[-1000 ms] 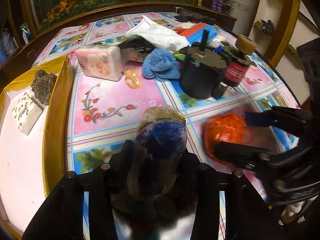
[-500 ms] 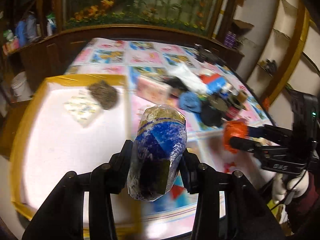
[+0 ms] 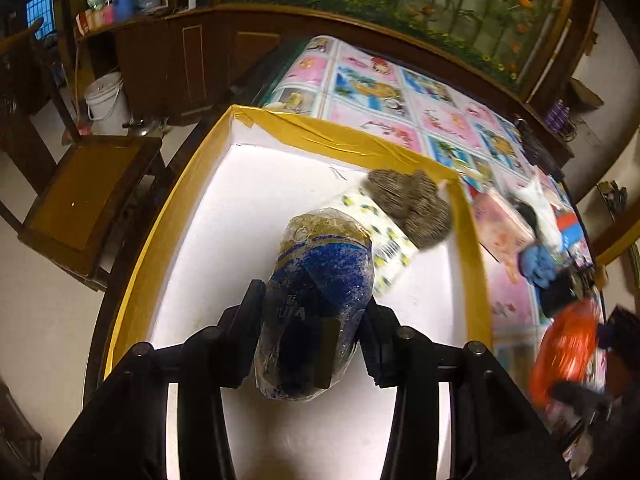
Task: Organize soft objects
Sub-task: 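Carry the bottle and red bag into the yellow box and release both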
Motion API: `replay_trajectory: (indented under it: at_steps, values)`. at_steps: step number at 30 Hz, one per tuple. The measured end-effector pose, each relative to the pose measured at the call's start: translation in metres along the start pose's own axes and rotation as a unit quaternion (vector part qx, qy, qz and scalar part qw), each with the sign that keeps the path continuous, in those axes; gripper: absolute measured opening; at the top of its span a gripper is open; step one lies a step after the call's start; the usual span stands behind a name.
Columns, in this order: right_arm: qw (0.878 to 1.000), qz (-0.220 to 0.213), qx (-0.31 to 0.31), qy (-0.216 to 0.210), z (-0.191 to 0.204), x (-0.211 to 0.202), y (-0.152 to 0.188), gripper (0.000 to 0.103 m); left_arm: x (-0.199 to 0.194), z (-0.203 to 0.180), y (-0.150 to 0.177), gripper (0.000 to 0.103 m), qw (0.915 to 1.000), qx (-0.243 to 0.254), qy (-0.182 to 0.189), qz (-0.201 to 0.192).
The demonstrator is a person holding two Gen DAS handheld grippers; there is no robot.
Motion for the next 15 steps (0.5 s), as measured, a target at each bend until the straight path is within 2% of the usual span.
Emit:
replay_trajectory:
  at_steps: [5,11,13,15]
  values:
    - [0.998,0.06,-0.015,-0.021,0.015,0.057,-0.029,0.049,0.025,0.012,-0.029,0.042,0.9997,-0.02,0.004,0.012]
    - [0.993,0.117,0.0,-0.013,0.005,0.115,-0.06,0.049,0.046,0.026,-0.047,0.043,0.999,-0.041,0.001,0.018]
    - [0.993,0.121,-0.005,0.006,0.002,0.128,-0.069,0.049,0.048,0.032,-0.048,0.043,0.9978,-0.059,0.024,0.018]
    - [0.992,0.122,-0.005,0.014,0.003,0.138,-0.077,0.049,0.048,0.036,-0.049,0.05,0.9954,-0.077,0.053,0.017]
Point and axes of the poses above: each gripper's, at about its wrist camera, not at the fingertips, and x roughly the way its jaws point, z to its left, y to its underside, the point moved 2 cm from there along x, roughly the way its jaws point, and after that the axes turned 3 degrees about z, right-handed, at the moved point
